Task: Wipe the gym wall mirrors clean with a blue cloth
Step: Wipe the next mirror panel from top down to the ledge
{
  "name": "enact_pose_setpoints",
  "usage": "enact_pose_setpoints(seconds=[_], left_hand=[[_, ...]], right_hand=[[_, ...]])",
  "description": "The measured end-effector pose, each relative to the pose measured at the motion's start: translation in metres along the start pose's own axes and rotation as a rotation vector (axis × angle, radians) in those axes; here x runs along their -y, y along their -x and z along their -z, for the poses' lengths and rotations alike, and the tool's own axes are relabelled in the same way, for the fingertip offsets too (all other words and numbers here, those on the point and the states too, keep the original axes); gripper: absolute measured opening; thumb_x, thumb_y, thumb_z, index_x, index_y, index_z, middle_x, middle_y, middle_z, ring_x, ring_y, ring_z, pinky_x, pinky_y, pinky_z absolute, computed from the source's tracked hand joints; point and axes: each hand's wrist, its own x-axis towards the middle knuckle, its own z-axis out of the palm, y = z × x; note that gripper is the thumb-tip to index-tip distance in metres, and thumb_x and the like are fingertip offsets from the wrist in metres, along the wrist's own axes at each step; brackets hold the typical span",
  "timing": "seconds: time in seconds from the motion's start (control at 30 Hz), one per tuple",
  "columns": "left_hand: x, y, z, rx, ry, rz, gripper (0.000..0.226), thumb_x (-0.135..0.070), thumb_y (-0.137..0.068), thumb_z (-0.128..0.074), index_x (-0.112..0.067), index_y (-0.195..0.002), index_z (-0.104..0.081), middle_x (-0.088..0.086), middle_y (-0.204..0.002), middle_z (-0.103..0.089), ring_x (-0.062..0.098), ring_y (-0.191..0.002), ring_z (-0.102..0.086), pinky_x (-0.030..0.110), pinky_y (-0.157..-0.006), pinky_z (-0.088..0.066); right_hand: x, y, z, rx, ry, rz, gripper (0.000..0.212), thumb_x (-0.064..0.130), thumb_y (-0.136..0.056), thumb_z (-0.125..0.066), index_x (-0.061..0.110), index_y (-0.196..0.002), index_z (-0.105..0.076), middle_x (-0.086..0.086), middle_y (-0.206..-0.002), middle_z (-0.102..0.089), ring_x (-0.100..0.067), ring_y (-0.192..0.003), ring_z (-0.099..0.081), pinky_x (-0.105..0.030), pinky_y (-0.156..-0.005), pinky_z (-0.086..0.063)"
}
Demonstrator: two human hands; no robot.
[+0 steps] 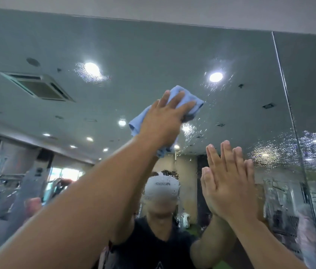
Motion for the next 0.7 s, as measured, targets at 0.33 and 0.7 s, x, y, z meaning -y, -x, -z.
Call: enact_pose_setpoints(seconds=[0.33,0.7], left_hand=[[0.176,0.04,0.039,-0.27,-0.031,0.305,0.058,-0.017,-0.088,-0.036,-0.02,-0.145,-0.05,0.019,-0.143,-0.048,0.042,-0.129,-0.044,0.051,-0.109,-0.039],[0.104,-0.025,0.029,-0.16,0.011,0.289,0.047,-0.012,-0.078,-0.042,-0.041,-0.114,-0.046,0.009,-0.118,-0.048,0.041,-0.107,-0.052,0.049,-0.081,-0.051]], right_hand=[[0.0,0.001,-0.003,0.006,0.019,-0.005,0.061,0.053,-0.106,-0.01,0.035,-0.165,-0.005,-0.002,-0.172,0.0,-0.026,-0.159,0.003,-0.04,-0.126,0.013],[0.004,0.003,-0.002,0.026,0.027,-0.018,0.062,0.05,-0.106,-0.01,0.034,-0.165,-0.002,-0.003,-0.173,0.002,-0.027,-0.159,0.005,-0.045,-0.126,0.009]])
